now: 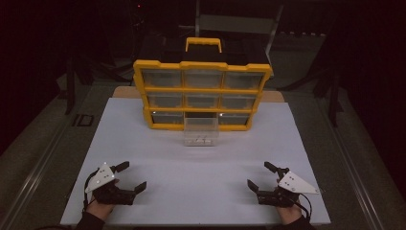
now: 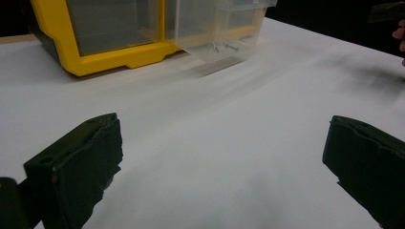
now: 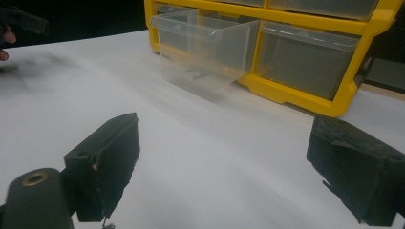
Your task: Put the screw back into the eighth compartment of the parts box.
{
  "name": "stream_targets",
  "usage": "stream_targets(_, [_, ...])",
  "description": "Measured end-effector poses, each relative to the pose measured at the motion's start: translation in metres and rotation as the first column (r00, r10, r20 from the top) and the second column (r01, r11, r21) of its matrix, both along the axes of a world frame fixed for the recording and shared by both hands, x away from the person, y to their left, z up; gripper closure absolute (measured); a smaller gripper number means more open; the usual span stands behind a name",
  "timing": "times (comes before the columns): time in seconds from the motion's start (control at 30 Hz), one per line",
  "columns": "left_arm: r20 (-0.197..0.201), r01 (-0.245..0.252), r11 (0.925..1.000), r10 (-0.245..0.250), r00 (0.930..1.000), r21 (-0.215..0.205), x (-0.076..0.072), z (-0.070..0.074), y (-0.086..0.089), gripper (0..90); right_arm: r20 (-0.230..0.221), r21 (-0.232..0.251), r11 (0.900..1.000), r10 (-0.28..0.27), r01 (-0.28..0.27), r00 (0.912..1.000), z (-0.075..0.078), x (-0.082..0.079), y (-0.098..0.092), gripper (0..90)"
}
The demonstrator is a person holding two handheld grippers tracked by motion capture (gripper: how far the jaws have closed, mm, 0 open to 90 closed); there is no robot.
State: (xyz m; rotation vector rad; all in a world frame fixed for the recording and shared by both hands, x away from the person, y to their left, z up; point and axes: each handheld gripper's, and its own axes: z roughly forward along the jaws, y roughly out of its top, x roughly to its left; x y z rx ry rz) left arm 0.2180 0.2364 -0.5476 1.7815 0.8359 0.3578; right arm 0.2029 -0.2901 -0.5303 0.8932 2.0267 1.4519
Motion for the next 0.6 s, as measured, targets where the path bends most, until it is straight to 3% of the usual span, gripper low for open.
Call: stream_targets(0.6, [-0.004,0.003,0.9999,-0.003,1.0,-0.011,0.0003,-0.0006,-0.0003,0.0,-0.017,-0.001,1.0,-0.002,0.002,0.9998,-0.0023,0.0017,-0.0002,11.0])
